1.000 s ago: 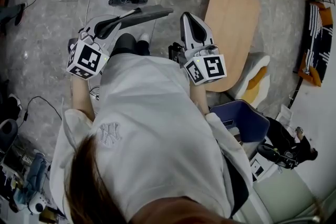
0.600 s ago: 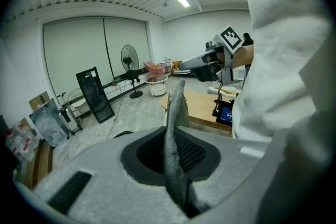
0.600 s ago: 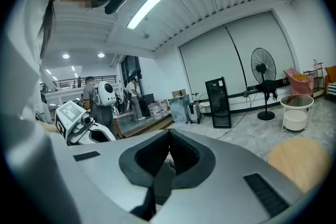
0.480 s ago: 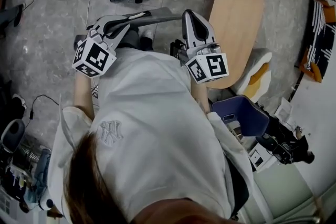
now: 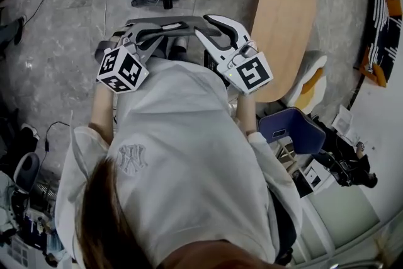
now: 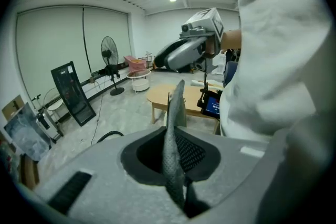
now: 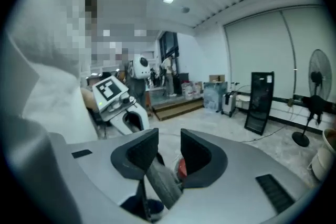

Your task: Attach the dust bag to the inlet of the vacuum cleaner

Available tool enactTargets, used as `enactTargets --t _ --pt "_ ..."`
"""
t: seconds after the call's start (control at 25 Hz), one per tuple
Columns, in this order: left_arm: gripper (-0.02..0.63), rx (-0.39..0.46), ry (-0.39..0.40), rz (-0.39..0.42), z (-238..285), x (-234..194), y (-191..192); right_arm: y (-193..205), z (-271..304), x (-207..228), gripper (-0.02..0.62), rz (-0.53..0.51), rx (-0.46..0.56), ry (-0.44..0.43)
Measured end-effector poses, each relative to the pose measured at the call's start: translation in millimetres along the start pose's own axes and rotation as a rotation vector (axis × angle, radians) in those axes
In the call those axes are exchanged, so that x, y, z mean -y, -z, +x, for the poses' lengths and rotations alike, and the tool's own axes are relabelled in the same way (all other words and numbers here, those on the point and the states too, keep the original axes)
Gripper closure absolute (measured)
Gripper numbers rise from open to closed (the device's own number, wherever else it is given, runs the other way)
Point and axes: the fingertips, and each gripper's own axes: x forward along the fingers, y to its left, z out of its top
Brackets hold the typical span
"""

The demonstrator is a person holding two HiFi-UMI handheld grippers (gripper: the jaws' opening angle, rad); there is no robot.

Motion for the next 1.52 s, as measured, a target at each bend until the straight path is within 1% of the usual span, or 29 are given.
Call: enactTargets --t 0.08,0.2,0.32,0.4,0.48,0.76,0.96,1.08,1.2,1.28,1.4,1.52 --pt "0.568 -0.004 0.023 0.014 4.1 -4.3 3.0 17.6 19.3 -10.4 0.434 -0.046 -0.12 -0.078" --pt "0.568 -0.001 0.053 0.026 8.5 -10.8 4.1 41.7 40.9 -19.9 0.417 -0.149 -0.286 -0.153" --pt "0.568 0.005 0.067 0.04 9.9 -18.2 3.9 63.5 55.2 -22.0 0.417 -0.23 -0.425 -0.187" --pt "0.568 0.005 0.068 0.05 9.1 -21.4 3.2 73.2 60.4 -19.3 0.439 -0.292 -0.486 -0.176" --pt "0.568 0.001 0.068 0.06 9.0 -21.1 2.8 76.9 61.6 -15.9 0.496 -0.34 -0.511 -0.157" --pt "0.566 -0.016 0.057 0.057 13.0 -21.6 2.4 80.0 62.4 -8.7 0.545 -0.399 -0.533 -0.163" --pt "0.566 -0.035 0.034 0.048 16.2 -26.7 -1.2 78.8 62.5 -1.6 0.552 -0.404 -0.525 -0.186" --pt "0.566 -0.049 0.032 0.029 25.1 -26.8 0.8 85.9 63.0 4.0 0.551 -0.403 -0.528 -0.2" --pt "0.566 -0.073 0.033 0.006 36.5 -24.2 6.5 100.0 64.3 6.9 0.543 -0.419 -0.56 -0.232" --pt "0.566 -0.098 0.036 -0.001 45.6 -21.3 13.1 113.1 66.2 7.2 0.554 -0.431 -0.591 -0.263" --pt "0.566 -0.145 0.049 -0.014 61.7 -15.1 27.2 134.6 70.1 6.4 0.561 -0.412 -0.623 -0.306" --pt "0.566 -0.171 0.063 -0.051 80.1 -17.0 43.4 154.2 79.3 12.1 0.563 -0.395 -0.655 -0.333"
